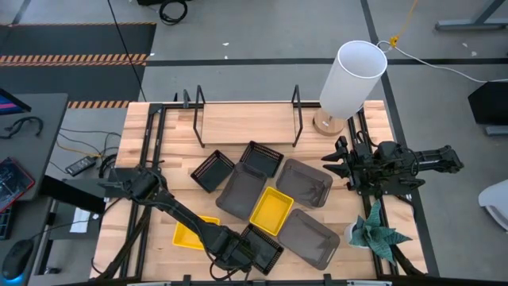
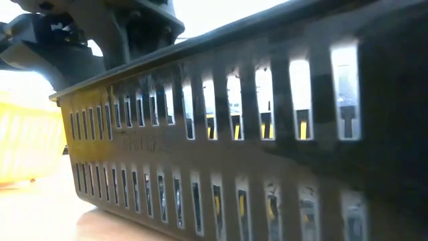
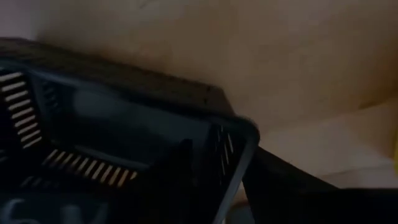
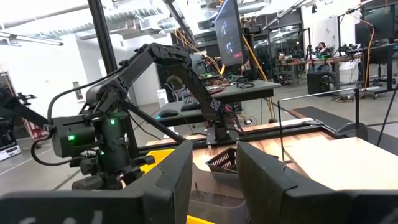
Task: Stack baskets on shelf by color
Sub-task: Stack the bottom black bin on top of the top left black bin
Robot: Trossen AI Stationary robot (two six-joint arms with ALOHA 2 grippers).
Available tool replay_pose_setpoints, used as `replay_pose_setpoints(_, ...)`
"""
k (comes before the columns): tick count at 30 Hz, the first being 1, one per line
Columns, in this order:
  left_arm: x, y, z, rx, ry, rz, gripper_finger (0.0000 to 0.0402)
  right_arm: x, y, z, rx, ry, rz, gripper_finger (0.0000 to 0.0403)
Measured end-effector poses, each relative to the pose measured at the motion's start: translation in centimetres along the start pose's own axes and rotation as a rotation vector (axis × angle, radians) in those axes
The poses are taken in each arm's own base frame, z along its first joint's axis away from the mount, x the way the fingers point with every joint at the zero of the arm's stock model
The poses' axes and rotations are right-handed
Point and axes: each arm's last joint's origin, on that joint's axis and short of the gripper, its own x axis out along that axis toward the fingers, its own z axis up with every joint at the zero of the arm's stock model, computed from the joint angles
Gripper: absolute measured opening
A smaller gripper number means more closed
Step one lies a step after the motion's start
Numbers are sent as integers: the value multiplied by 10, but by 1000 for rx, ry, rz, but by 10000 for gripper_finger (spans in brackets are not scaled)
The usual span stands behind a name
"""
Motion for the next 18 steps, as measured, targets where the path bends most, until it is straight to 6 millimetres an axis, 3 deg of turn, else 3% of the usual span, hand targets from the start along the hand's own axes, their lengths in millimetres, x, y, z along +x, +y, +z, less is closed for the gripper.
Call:
replay_pose_setpoints(5,0,-1,2,6,-20,-5,100,0,0,0,0,0,0,130)
replay_pose_setpoints(11,-2,-2,10,22,-55,-9,17,0,0,0,0,0,0,130)
replay_pose_setpoints(18,-5,-4,20,8,-47,-8,14,0,0,0,0,0,0,130)
